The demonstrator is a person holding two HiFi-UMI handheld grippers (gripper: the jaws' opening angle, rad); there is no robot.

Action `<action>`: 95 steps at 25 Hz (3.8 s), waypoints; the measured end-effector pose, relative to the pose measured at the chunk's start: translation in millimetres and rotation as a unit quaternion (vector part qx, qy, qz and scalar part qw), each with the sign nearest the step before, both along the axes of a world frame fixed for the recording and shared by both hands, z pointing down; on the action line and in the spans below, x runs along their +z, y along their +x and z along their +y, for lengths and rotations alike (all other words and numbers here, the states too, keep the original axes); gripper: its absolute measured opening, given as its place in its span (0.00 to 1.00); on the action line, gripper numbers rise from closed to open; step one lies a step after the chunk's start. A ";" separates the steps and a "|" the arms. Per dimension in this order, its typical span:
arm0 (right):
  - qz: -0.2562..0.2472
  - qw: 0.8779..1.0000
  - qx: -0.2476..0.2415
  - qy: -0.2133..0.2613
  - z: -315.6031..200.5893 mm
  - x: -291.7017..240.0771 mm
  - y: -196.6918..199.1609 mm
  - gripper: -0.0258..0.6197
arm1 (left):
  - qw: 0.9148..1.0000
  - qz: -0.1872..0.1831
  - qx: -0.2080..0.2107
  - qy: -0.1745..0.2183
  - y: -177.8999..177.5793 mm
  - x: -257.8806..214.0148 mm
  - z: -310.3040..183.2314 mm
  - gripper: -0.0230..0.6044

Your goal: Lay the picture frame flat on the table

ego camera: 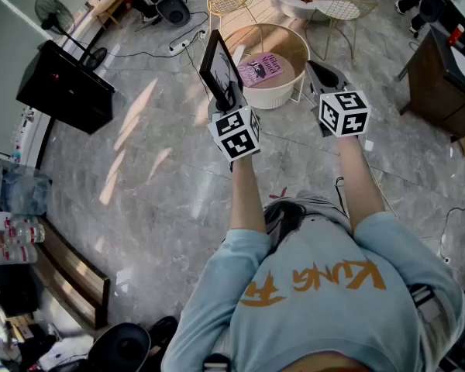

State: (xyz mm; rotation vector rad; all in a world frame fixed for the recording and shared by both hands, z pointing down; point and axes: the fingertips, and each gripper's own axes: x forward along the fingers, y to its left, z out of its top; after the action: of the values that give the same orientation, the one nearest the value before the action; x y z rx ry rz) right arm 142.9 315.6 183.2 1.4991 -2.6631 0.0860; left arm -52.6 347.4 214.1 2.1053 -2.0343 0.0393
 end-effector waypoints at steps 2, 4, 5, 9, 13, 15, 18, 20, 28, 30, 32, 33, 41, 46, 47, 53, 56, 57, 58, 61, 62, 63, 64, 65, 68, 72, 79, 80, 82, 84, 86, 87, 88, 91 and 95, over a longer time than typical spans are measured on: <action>0.004 1.000 -0.005 0.002 1.9 0.6 -1.8 0.03 | 1.000 0.002 -0.002 0.001 -1.3 1.4 0.7 0.08; 0.004 1.000 -0.008 0.004 2.7 0.7 -3.2 0.03 | 1.000 0.005 -0.003 0.001 -2.6 2.3 0.3 0.08; 0.002 1.000 -0.007 0.005 2.3 0.0 -3.1 0.03 | 1.000 0.006 -0.003 0.001 -3.1 2.3 -0.4 0.08; -0.018 1.000 0.008 0.005 -2.3 -3.9 1.5 0.03 | 1.000 0.006 0.001 0.001 -5.0 0.9 -1.1 0.08; -0.013 1.000 0.006 0.001 -1.9 -0.5 -2.7 0.03 | 1.000 0.016 -0.008 -0.005 -13.9 6.3 -1.0 0.08; -0.007 1.000 0.006 -0.002 -0.9 1.6 -2.4 0.04 | 1.000 0.022 -0.011 -0.009 -16.2 9.8 -0.2 0.08; -0.009 1.000 0.007 -0.006 -0.7 0.8 -0.2 0.03 | 0.999 0.029 -0.014 -0.015 -20.1 13.7 -0.6 0.08; -0.009 1.000 0.007 -0.008 0.2 0.9 0.6 0.03 | 0.999 0.035 -0.018 -0.019 -22.8 15.8 0.1 0.08; -0.001 1.000 0.002 -0.008 -5.1 3.6 2.0 0.03 | 0.999 0.047 -0.019 -0.012 -22.6 16.8 -7.1 0.08; -0.001 1.000 -0.001 -0.006 -8.6 2.1 3.6 0.03 | 0.999 0.049 -0.020 -0.007 -21.7 14.8 -9.9 0.08; -0.006 1.000 -0.001 -0.004 -14.4 1.1 6.0 0.03 | 0.999 0.045 -0.020 -0.005 -20.4 13.7 -13.9 0.08; -0.009 1.000 -0.001 -0.004 -18.2 1.3 5.9 0.03 | 0.999 0.042 -0.020 -0.004 -21.0 13.4 -16.5 0.08; -0.012 1.000 -0.020 -0.005 -55.5 6.8 -13.2 0.03 | 0.997 0.052 -0.056 -0.003 -55.2 17.5 -46.0 0.08; -0.016 1.000 -0.003 -0.017 -87.6 19.7 2.1 0.03 | 0.997 0.051 -0.048 -0.018 -48.2 33.5 -78.3 0.08; -0.016 1.000 -0.001 -0.019 -94.5 22.3 4.0 0.03 | 0.998 0.050 -0.044 -0.021 -45.0 36.0 -85.7 0.08; -0.030 0.999 -0.004 -0.032 -148.4 31.6 6.4 0.03 | 0.998 0.037 -0.032 -0.035 -33.5 44.3 -137.0 0.08; -0.036 0.998 -0.012 -0.042 -179.3 34.6 -2.4 0.03 | 0.998 0.034 -0.037 -0.045 -38.0 44.9 -163.3 0.08; -0.038 0.998 -0.015 -0.045 -189.7 36.6 -5.3 0.03 | 0.998 0.033 -0.038 -0.048 -39.5 46.4 -172.2 0.08; -0.040 0.998 -0.017 -0.048 -200.9 38.8 -7.8 0.03 | 0.997 0.032 -0.039 -0.052 -40.7 48.5 -182.2 0.08; -0.042 0.997 -0.021 -0.056 -237.7 46.7 -11.5 0.03 | 0.997 0.030 -0.039 -0.064 -40.7 58.3 -215.8 0.08; -0.044 0.997 -0.020 -0.060 -248.9 50.2 -11.1 0.03 | 0.996 0.029 -0.038 -0.069 -39.6 62.7 -225.8 0.08; -0.046 0.997 -0.019 -0.065 -259.6 53.6 -10.2 0.03 | 0.996 0.028 -0.036 -0.074 -38.1 66.7 -235.3 0.08; -0.048 0.996 -0.017 -0.068 -270.3 56.3 -9.4 0.03 | 0.996 0.027 -0.033 -0.079 -36.5 69.9 -245.3 0.08; -0.049 0.996 -0.016 -0.071 -281.7 58.2 -8.9 0.03 | 0.996 0.025 -0.031 -0.082 -34.7 72.1 -256.4 0.08; -0.051 0.996 -0.015 -0.078 -319.4 65.4 -7.6 0.03 | 0.995 0.021 -0.023 -0.092 -28.0 79.3 -294.5 0.08; -0.059 0.994 -0.012 -0.092 -366.7 79.3 -0.7 0.03 | 0.994 0.015 -0.014 -0.107 -19.4 91.1 -338.4 0.08; -0.072 0.991 -0.022 -0.112 -442.4 90.7 -6.5 0.03 | 0.992 0.005 -0.009 -0.124 -15.4 95.1 -404.5 0.08; -0.076 0.990 -0.023 -0.116 -450.0 94.1 -7.7 0.03 | 0.992 0.005 -0.008 -0.127 -15.3 97.6 -409.3 0.08; -0.082 0.989 -0.027 -0.120 -462.6 99.7 -12.3 0.03 | 0.991 0.003 -0.009 -0.131 -16.7 103.1 -415.5 0.08; -0.083 0.988 -0.037 -0.123 -469.0 106.5 -20.6 0.03 | 0.990 0.003 -0.016 -0.137 -22.3 111.3 -416.3 0.08; -0.083 0.987 -0.048 -0.128 -470.4 111.8 -30.7 0.03 | 0.989 0.007 -0.029 -0.145 -31.9 116.8 -413.2 0.08; -0.084 0.987 -0.052 -0.130 -471.6 112.6 -35.1 0.03 | 0.989 0.009 -0.033 -0.146 -36.4 117.0 -412.6 0.08; -0.085 0.986 -0.053 -0.131 -473.8 112.8 -38.5 0.03 | 0.989 0.010 -0.035 -0.146 -39.8 116.6 -413.5 0.08; -0.087 0.986 -0.054 -0.132 -477.6 115.8 -45.1 0.03 | 0.988 0.015 -0.032 -0.148 -45.7 123.3 -415.0 0.08; -0.080 0.987 -0.050 -0.132 -489.0 119.3 -51.3 0.03 | 0.984 0.033 -0.033 -0.172 -57.0 147.9 -421.0 0.08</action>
State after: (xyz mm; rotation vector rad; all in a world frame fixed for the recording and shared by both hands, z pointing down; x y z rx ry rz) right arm 91.6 -173.4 302.5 1.3252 -2.7087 0.5530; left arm -109.6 -73.6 361.9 1.8023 -1.8981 0.2855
